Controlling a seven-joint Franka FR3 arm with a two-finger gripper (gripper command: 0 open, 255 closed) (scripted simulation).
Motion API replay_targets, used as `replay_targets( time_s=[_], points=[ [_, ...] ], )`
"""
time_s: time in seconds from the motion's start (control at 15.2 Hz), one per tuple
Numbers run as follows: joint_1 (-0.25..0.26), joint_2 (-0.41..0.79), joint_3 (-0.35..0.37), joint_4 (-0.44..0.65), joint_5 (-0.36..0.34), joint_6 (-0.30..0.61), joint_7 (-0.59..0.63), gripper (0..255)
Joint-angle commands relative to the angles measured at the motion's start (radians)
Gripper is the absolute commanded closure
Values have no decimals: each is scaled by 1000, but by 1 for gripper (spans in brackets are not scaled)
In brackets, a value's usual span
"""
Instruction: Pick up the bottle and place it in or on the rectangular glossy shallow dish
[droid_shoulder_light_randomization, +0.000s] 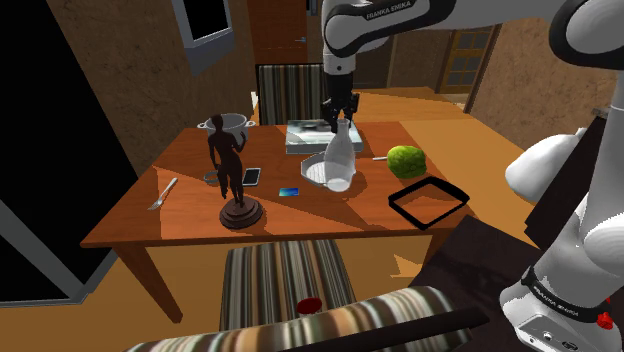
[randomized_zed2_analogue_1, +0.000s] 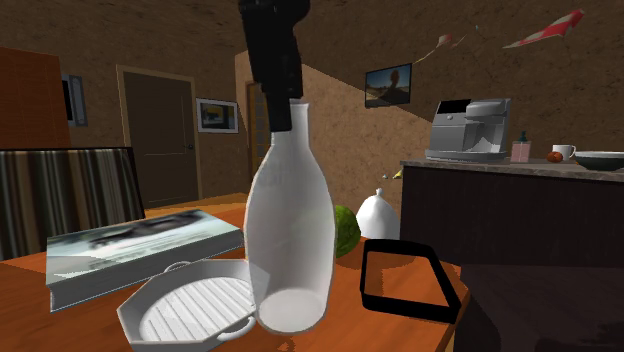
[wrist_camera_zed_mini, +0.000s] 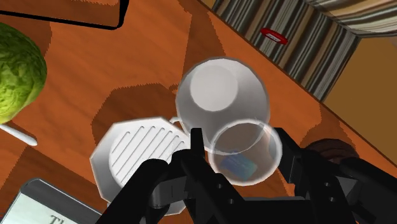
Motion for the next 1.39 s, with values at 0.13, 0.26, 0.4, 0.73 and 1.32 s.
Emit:
replay_targets(
  time_s=[0.13,0.26,0.4,0.73,1.32],
  points=[
    [-41,-110,-23,-108,6,-1,-64,255],
    [-61,-162,-37,-159,7,-2,-99,255],
    [-81,-212,-54,-204,7,-5,-135,255],
    [-129,-322,-100,-292,-2,-25,-228,255],
    [-214,-469,-201,-373,-40,-83,-406,255]
  ],
)
